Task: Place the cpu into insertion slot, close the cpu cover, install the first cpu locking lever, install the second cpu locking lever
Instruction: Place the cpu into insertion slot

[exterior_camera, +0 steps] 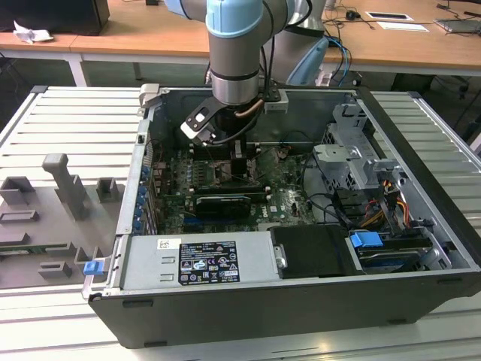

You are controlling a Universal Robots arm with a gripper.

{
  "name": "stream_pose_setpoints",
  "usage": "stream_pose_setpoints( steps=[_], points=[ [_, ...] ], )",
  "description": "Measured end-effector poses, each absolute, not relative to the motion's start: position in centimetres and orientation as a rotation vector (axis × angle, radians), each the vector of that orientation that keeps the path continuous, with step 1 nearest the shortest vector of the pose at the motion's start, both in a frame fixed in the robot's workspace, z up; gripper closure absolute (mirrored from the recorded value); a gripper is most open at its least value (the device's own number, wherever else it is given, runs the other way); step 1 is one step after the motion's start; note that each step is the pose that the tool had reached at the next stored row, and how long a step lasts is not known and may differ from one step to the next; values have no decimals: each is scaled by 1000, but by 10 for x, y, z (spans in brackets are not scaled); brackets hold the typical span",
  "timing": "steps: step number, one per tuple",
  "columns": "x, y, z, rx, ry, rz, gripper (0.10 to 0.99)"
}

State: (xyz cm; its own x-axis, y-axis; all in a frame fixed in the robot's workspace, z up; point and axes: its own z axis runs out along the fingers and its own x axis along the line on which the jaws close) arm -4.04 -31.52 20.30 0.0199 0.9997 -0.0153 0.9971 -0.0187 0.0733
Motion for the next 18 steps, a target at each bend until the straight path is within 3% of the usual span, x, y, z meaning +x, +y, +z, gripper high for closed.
stream_pose_setpoints(
  steps=[3, 4, 12, 14, 15, 16, 18],
  points=[
    [-40, -315, 203, 2197, 2155, 63, 541],
    [-40, -315, 203, 2197, 2155, 63, 475],
    [-40, -315, 208, 2197, 2155, 63, 475],
    [-40, -315, 210, 2198, 2156, 61, 624],
    [-40, -315, 210, 2198, 2156, 59, 741],
    [-40, -315, 211, 2198, 2156, 58, 741],
    [-39, -315, 212, 2199, 2157, 56, 859]
  ],
)
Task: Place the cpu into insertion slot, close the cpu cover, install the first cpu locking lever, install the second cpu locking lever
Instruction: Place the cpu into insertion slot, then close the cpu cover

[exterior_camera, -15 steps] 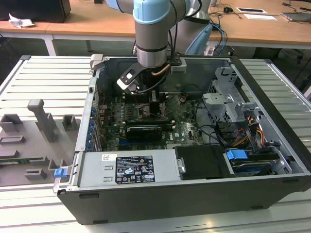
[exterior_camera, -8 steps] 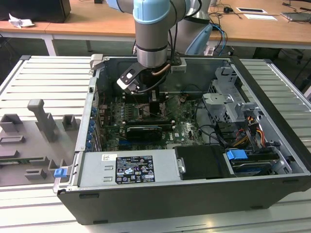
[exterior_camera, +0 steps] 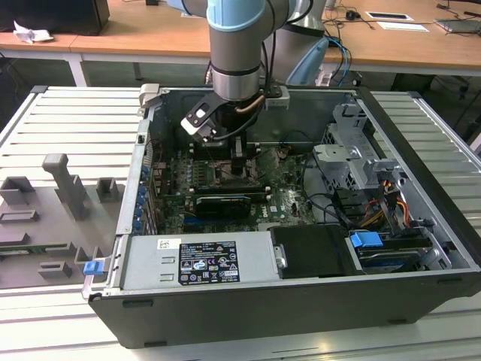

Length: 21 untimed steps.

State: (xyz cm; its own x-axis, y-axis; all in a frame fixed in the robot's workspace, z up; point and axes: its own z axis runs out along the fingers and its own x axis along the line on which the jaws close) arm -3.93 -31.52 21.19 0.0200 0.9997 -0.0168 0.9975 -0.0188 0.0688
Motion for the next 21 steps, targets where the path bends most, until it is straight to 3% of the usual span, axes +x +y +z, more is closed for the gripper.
stream_pose_setpoints(
  steps=[2, 21],
  points=[
    [-39, -315, 213, 2199, 2157, 55, 980],
    [-32, -315, 219, 2202, 2158, 54, 980]
  ],
)
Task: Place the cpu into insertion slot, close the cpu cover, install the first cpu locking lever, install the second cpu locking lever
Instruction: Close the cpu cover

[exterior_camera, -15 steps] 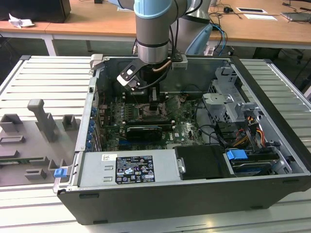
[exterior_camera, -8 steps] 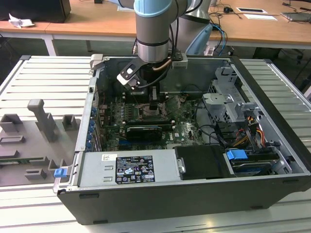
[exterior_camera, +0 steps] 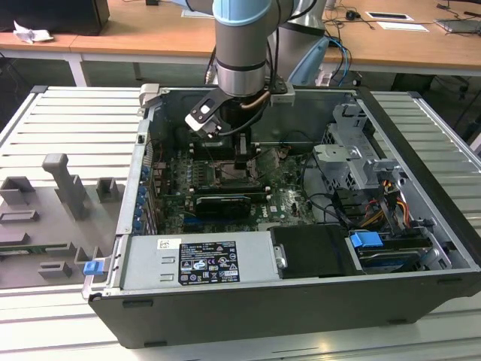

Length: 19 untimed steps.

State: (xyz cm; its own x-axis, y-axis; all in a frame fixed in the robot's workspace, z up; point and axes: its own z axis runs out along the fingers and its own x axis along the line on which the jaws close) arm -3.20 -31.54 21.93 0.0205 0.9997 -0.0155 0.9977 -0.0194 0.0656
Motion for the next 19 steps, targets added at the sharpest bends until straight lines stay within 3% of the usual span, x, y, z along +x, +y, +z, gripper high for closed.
stream_pose_setpoints(
  steps=[19],
  points=[
    [-32, -315, 226, 2212, 2149, 54, 980]
  ],
)
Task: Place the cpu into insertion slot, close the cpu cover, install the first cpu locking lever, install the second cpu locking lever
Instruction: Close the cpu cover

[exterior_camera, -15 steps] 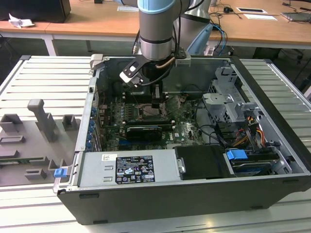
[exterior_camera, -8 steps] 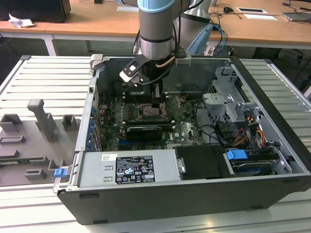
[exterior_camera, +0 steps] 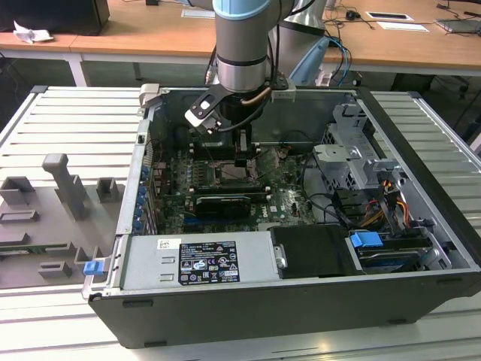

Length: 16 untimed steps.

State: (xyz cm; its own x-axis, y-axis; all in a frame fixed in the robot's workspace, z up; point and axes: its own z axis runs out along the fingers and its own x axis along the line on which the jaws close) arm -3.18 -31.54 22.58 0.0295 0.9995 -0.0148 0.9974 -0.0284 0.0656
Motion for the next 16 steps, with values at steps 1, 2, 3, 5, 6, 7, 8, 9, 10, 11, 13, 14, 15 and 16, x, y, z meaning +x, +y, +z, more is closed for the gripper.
stream_pose_setpoints(
  steps=[1, 2, 3, 5, 6, 7, 8, 9, 10, 11, 13, 14, 15, 16],
  points=[
    [-32, -315, 226, 2212, 2148, 54, 980],
    [-32, -315, 226, 2213, 2148, 54, 980],
    [-32, -315, 226, 2213, 2147, 54, 980],
    [-32, -315, 226, 2214, 2146, 54, 980],
    [-32, -315, 226, 2215, 2145, 54, 980],
    [-32, -315, 226, 2216, 2145, 54, 980],
    [-32, -315, 226, 2216, 2144, 54, 980],
    [-32, -315, 226, 2217, 2143, 54, 980],
    [-32, -315, 226, 2218, 2143, 54, 980],
    [-32, -315, 226, 2218, 2142, 54, 980],
    [-32, -315, 226, 2219, 2141, 54, 980],
    [-31, -315, 226, 2220, 2140, 54, 980],
    [-31, -315, 226, 2221, 2139, 54, 980],
    [-31, -315, 226, 2222, 2138, 54, 980]
  ],
)
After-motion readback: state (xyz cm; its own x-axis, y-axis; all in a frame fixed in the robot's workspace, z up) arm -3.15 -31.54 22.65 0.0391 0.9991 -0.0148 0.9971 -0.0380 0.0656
